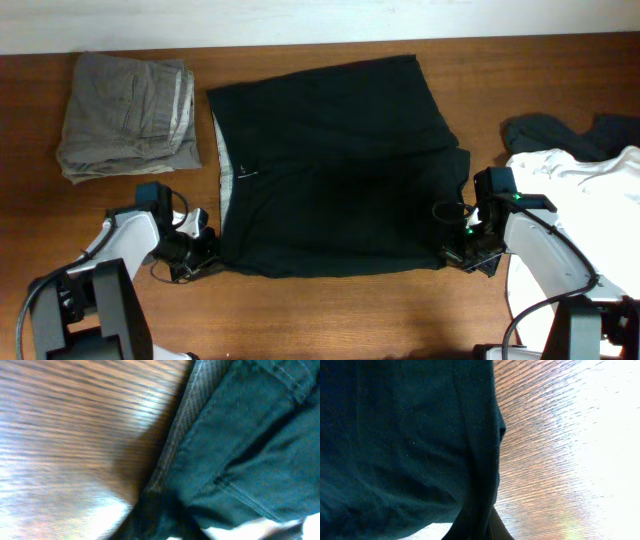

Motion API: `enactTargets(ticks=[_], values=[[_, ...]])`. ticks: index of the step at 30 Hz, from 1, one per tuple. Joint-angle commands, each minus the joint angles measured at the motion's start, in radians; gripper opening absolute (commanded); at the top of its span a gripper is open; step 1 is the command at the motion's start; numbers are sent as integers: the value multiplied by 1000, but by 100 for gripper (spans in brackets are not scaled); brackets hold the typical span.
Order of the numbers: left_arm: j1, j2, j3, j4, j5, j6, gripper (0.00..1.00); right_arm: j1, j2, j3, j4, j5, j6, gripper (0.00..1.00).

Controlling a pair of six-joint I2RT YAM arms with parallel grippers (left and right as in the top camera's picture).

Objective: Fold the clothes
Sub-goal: 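Lift the bottom hem with both grippers and fold it up toward the waistband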

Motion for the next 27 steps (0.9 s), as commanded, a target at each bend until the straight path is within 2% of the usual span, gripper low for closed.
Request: enactTargets(ticks=[1,4,10,13,16,19,21,24,27], values=[[-4,26,-20,-14,-37,62,1,-2,-7,40,-20,50,-31,4],[-4,-69,58,-120,-24,92,0,-2,-56,143,-140,98,-38,4],[-4,-428,300,-396,-27,116,1,-2,-267,488,-438,177,-38,4],[-4,-589,340,-510,-35,116,1,-2,-338,710,-593,215,-38,4],[-4,-663,340,-570,-42,107,0,-2,-343,810,-640,214,-38,4],[-4,-663,339,-553,-81,81,1,-2,-305,795,-562,229,-38,4],[-4,-619,337,-487,-117,62,1,0,-207,773,-435,227,-38,4],[-4,-514,332,-358,-129,68,0,0,-29,770,-290,229,-64,4],[-4,-329,331,-192,-154,71,0,0,169,770,-156,225,-65,4]])
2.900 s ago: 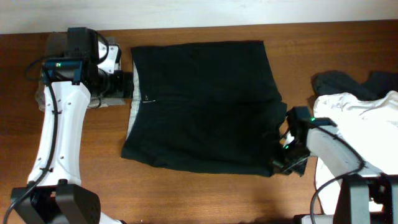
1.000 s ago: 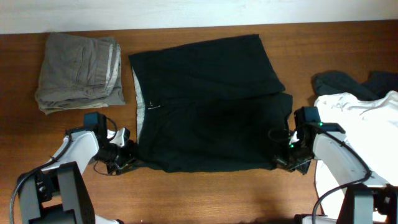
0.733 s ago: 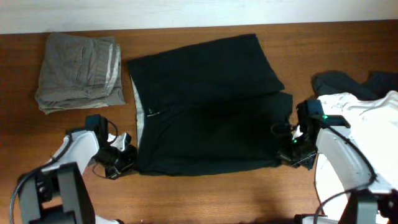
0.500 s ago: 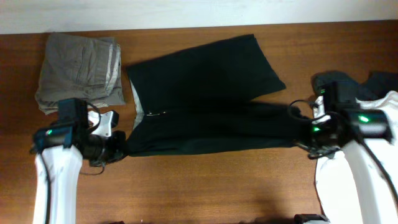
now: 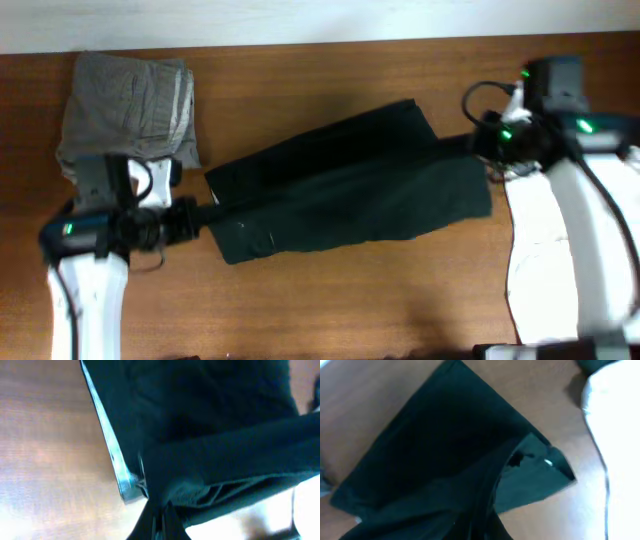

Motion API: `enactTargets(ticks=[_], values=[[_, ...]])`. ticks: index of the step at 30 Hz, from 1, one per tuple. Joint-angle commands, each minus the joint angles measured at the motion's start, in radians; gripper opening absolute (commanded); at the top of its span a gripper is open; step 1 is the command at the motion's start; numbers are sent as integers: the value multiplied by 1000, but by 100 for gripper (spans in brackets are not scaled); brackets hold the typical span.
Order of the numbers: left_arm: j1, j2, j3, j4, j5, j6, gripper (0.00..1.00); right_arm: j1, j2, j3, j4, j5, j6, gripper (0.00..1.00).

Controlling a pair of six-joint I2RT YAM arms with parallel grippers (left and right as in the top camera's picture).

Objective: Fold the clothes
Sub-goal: 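Lift the bottom hem with both grippers and fold it up toward the waistband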

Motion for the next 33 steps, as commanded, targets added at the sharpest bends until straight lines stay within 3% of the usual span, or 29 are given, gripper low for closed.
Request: enactTargets(ticks=[1,6,10,11,12,13,16,18,20,22,24,26,27,28,29,30,33], values=[[19,195,4,126,-166,-2,1,-25,156,0,117,134,-10,4],[19,446,4,375,-166,-2,0,-25,339,0,372,13,-10,4],[18,503,4,522,-288,-2,1,-24,397,0,486,-60,-10,8],[19,502,6,530,-293,-2,16,-25,399,0,496,-59,-32,60],[19,502,11,520,-294,-2,61,-27,395,0,488,-58,-79,70],[21,500,23,490,-306,-2,74,-31,390,0,468,-48,-108,73],[42,452,97,349,-304,-2,77,-104,357,0,275,-28,-114,75],[40,413,118,322,-227,-2,77,-143,348,0,132,-57,-115,75],[26,391,118,301,-87,16,64,-157,353,-8,-4,-57,-145,75],[-19,401,109,236,-71,94,59,-142,359,-64,-42,-55,-175,79],[-72,414,70,192,-75,127,58,-117,360,-187,37,-64,-175,80],[-96,428,1,206,-78,127,58,-98,360,-342,252,-178,-210,79],[-95,439,-30,213,-78,127,58,-97,360,-387,332,-203,-215,73],[-95,457,-75,229,-78,127,56,-99,360,-412,375,-205,-199,39],[-95,465,-92,233,-78,127,54,-105,358,-408,364,-202,-192,16],[-95,472,-116,237,-78,127,51,-113,347,-399,334,-190,-189,4],[-95,474,-143,260,-83,127,38,-124,262,-350,87,-48,-130,4]])
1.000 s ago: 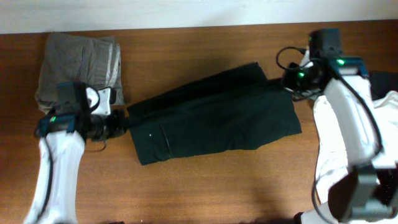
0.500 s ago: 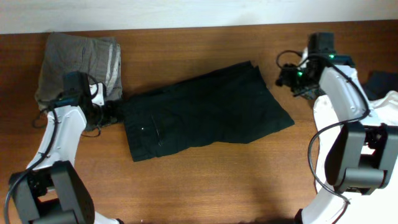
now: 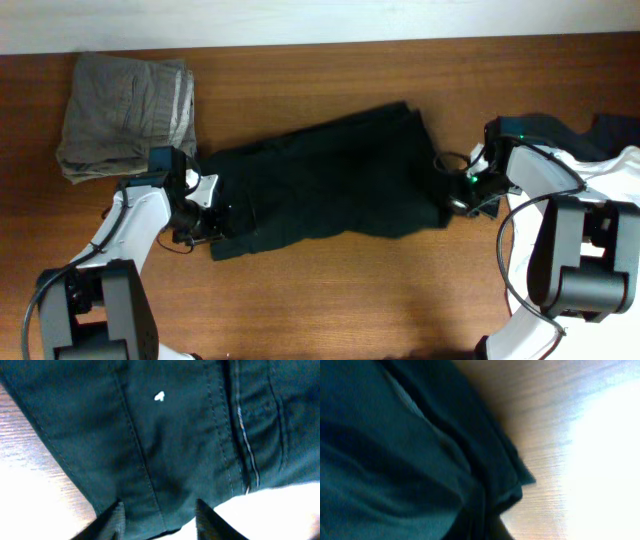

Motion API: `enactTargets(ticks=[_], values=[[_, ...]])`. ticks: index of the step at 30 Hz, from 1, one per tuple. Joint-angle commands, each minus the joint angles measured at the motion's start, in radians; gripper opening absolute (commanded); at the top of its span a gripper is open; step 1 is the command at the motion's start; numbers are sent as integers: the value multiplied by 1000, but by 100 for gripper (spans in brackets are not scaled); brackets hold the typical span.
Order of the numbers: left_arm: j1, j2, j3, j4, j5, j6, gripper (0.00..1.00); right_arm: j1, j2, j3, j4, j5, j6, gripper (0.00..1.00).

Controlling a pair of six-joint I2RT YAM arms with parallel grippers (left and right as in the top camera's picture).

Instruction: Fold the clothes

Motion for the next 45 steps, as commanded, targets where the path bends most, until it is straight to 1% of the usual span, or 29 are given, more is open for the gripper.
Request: enactTargets(ticks=[1,3,4,5,6,9,10,11,12,13,16,17,18,19,22,23,24,25,26,28,29,30,32,34,35,37,41,44,45], values=[[1,3,-11,25,-12,13,34,-2,-133,29,-233,118,64,4],[2,3,-11,36,-32,12,34,17,-208,29,-355,179,73,4],[2,3,-11,37,-31,7,51,18,-233,29,-365,192,79,6],[2,3,-11,37,-31,5,60,17,-256,29,-357,192,79,14],[1,3,-11,35,-30,4,63,17,-274,29,-341,192,79,16],[1,5,-19,29,-31,5,63,17,-283,29,-319,192,79,14],[1,5,-37,37,-30,4,58,17,-282,29,-313,189,79,10],[1,7,-53,41,-30,5,45,17,-282,29,-311,189,79,9],[1,10,-66,42,-30,5,19,17,-282,29,-309,189,79,9],[1,10,-68,35,-31,5,0,17,-282,27,-310,190,79,9],[65,1,-23,-47,-140,-38,0,17,-282,25,-362,241,79,9],[100,-1,0,-59,-107,-37,0,17,-282,24,-383,241,79,18],[125,-1,16,-59,-71,-37,0,17,-282,24,-392,243,78,45],[151,-2,42,-60,-62,-37,0,16,-282,25,-391,250,79,55],[164,-5,90,-82,-60,-37,0,8,-282,25,-353,271,79,64],[158,-6,109,-95,-60,-37,6,1,-282,25,-278,240,77,63],[150,-6,122,-103,-36,-37,36,3,-282,25,-202,173,39,51],[142,-6,129,-102,-1,-37,46,14,-282,24,-119,60,-29,43],[136,-6,139,-100,23,-36,48,35,-280,20,-38,-26,-48,41],[113,-6,171,-86,71,10,49,89,-262,7,77,-44,-48,52],[101,-6,180,-69,75,17,49,115,-241,0,120,-31,-26,56],[83,-6,182,-38,74,21,49,140,-203,0,161,-3,-8,63],[32,-5,182,26,71,63,48,162,-104,0,247,105,-8,65],[-19,8,181,107,70,92,43,153,-13,0,339,138,-7,64],[-41,27,181,163,56,96,43,148,18,0,372,113,-8,54],[-62,72,181,235,36,100,43,146,34,0,401,31,-8,6],[-64,220,181,357,37,99,33,106,-9,46,402,38,-7,4],[-62,276,181,403,29,99,33,73,-7,51,402,127,27,4],[-62,285,181,411,10,98,36,66,-7,51,394,182,51,4]])
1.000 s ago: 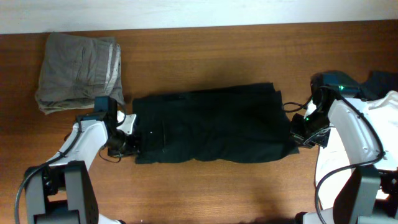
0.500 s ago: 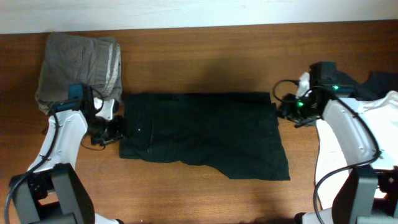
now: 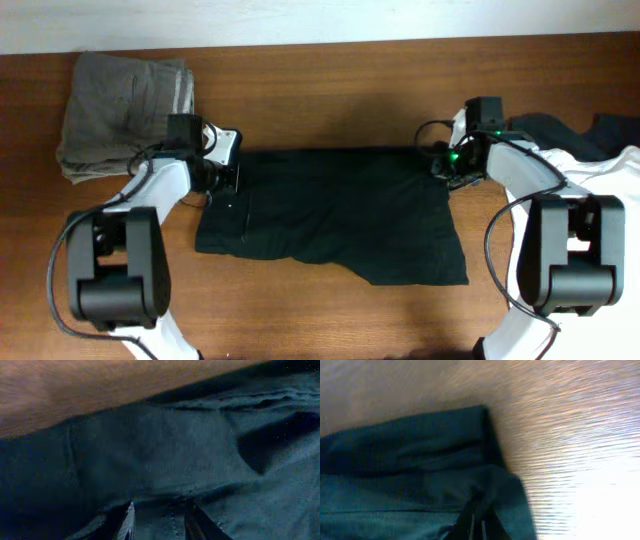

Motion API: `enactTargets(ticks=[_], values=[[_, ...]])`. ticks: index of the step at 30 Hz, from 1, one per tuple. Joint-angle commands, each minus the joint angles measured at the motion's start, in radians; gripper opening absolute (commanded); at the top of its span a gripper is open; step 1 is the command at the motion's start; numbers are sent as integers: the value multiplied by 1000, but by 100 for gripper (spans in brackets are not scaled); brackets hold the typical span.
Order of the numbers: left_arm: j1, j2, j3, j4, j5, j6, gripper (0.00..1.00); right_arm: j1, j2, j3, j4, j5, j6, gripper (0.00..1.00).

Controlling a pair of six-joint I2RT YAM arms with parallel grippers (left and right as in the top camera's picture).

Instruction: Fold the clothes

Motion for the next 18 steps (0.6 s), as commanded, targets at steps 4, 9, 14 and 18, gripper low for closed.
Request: enactTargets(ticks=[4,9,14,18], values=[[5,40,14,35,-76,19,54,-53,-38,23,-82,267,112,51],[4,-67,134,-101,93,9,60,-38,-172,23,-180,-166,-64,47],[-68,-92,134,-200,159,37,0,143,-141,1,-358,-227,-68,25],[-131,-46,92,-384,53,84,0,258,-54,-60,-451,-43,-67,25]])
